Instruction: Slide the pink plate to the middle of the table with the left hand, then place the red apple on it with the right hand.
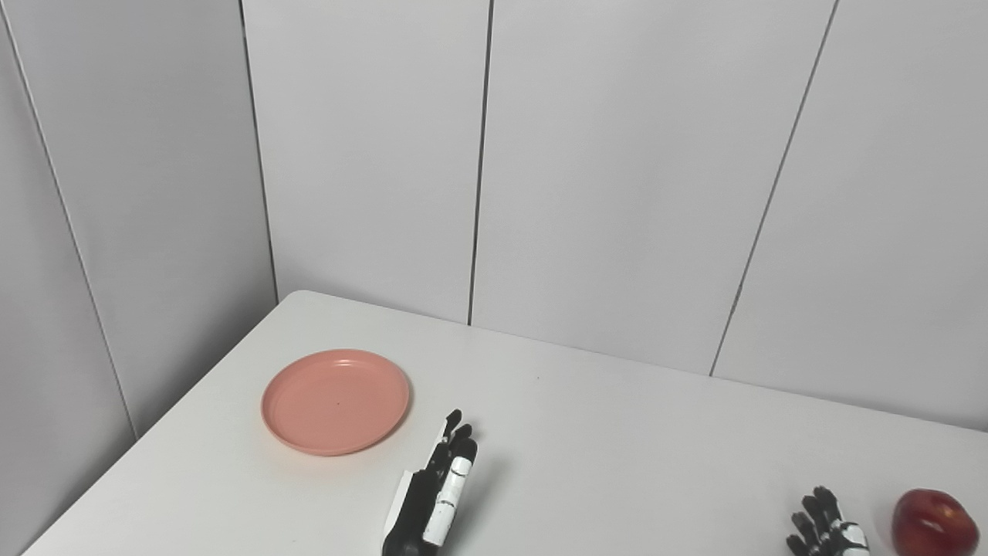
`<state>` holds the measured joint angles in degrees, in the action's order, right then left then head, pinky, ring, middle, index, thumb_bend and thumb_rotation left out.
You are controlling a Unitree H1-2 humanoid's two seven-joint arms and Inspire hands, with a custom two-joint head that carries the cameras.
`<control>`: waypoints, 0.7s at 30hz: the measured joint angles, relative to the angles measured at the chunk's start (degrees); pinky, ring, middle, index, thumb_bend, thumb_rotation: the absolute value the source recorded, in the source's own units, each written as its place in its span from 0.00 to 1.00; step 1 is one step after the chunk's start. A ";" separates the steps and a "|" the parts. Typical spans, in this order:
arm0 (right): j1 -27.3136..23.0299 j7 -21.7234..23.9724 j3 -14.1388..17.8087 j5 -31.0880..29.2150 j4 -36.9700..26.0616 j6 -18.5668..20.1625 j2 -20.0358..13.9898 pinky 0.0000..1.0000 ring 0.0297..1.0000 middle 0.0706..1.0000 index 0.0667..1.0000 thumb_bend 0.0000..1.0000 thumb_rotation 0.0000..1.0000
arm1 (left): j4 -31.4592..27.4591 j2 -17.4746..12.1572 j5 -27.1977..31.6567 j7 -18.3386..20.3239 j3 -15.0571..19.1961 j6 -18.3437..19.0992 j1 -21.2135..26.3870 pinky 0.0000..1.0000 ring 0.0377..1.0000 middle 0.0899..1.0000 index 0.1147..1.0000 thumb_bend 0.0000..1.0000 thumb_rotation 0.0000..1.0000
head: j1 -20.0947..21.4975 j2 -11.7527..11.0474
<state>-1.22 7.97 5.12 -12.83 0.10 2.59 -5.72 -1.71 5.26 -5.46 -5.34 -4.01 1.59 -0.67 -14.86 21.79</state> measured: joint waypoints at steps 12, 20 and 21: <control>1.45 -0.63 -0.07 -0.04 -2.19 0.77 0.62 1.00 1.00 0.99 0.98 0.87 1.00 | -2.83 -0.27 6.25 2.80 0.55 0.55 -1.73 1.00 0.96 0.95 0.95 0.68 0.97 | 0.18 0.62; 1.50 -0.68 -0.06 -0.16 -2.22 0.79 0.63 1.00 1.00 0.99 0.98 0.87 1.00 | -6.09 -0.46 7.63 3.52 1.48 2.07 -1.65 1.00 0.93 0.93 0.94 0.70 1.00 | 0.18 0.62; 1.51 -0.67 -0.06 -0.18 -2.22 0.78 0.63 1.00 1.00 0.99 0.98 0.87 1.00 | -6.46 -0.50 7.68 3.81 1.56 2.38 -1.58 1.00 0.93 0.94 0.94 0.71 0.99 | 0.53 0.79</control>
<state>0.29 7.29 5.06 -13.00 -2.11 3.38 -5.09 -8.17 4.75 2.22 -1.53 -2.45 3.97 -2.25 -14.33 22.59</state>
